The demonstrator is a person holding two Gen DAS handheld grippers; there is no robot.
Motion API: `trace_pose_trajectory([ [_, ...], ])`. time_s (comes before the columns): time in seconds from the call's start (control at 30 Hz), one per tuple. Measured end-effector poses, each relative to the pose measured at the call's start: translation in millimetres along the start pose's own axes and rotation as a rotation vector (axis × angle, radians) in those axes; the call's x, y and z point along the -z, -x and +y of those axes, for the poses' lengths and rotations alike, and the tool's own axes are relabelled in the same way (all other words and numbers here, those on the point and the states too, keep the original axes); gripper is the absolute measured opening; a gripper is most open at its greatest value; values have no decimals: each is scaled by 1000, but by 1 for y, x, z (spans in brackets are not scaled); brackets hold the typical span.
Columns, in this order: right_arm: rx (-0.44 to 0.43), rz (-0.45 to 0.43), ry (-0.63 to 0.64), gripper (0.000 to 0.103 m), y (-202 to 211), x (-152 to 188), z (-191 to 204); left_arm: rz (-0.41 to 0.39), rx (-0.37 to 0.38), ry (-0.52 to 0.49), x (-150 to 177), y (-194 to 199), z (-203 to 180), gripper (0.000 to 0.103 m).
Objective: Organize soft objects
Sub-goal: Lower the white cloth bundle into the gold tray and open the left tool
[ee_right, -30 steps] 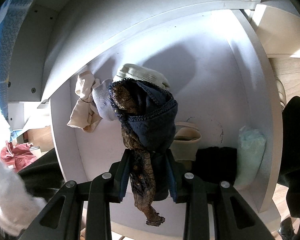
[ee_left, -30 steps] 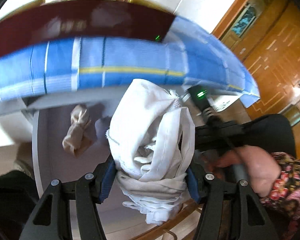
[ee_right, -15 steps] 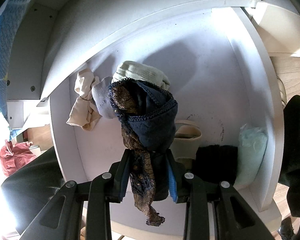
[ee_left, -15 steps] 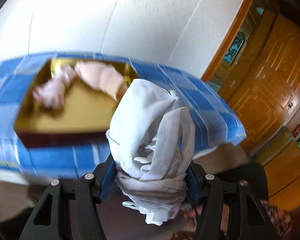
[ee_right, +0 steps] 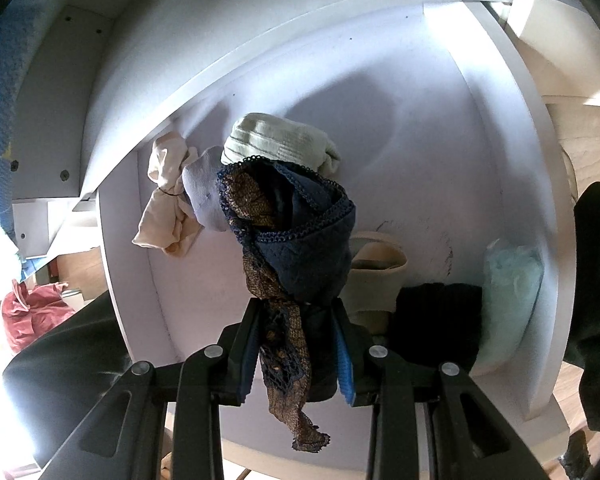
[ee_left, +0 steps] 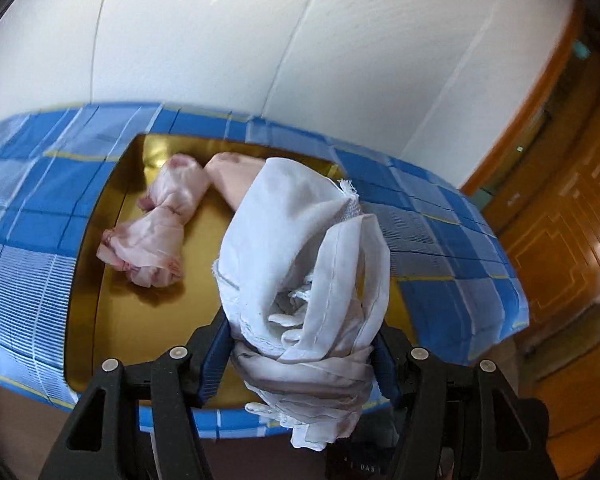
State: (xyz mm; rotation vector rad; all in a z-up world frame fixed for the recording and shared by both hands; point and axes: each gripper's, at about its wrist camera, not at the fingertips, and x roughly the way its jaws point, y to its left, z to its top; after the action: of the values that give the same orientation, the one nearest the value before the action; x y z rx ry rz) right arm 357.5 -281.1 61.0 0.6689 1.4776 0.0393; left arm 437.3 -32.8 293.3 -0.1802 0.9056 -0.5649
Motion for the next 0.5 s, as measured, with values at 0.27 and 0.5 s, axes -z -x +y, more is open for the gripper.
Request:
trace_pose_trajectory([
  [0.27,-8,24,-13,32,-6,1,-3,74,-54,82,-18,-42,23,62],
  [0.5,-14,33,-17,32,-8,1,-3,143,-111,69,-26,-64,32,62],
])
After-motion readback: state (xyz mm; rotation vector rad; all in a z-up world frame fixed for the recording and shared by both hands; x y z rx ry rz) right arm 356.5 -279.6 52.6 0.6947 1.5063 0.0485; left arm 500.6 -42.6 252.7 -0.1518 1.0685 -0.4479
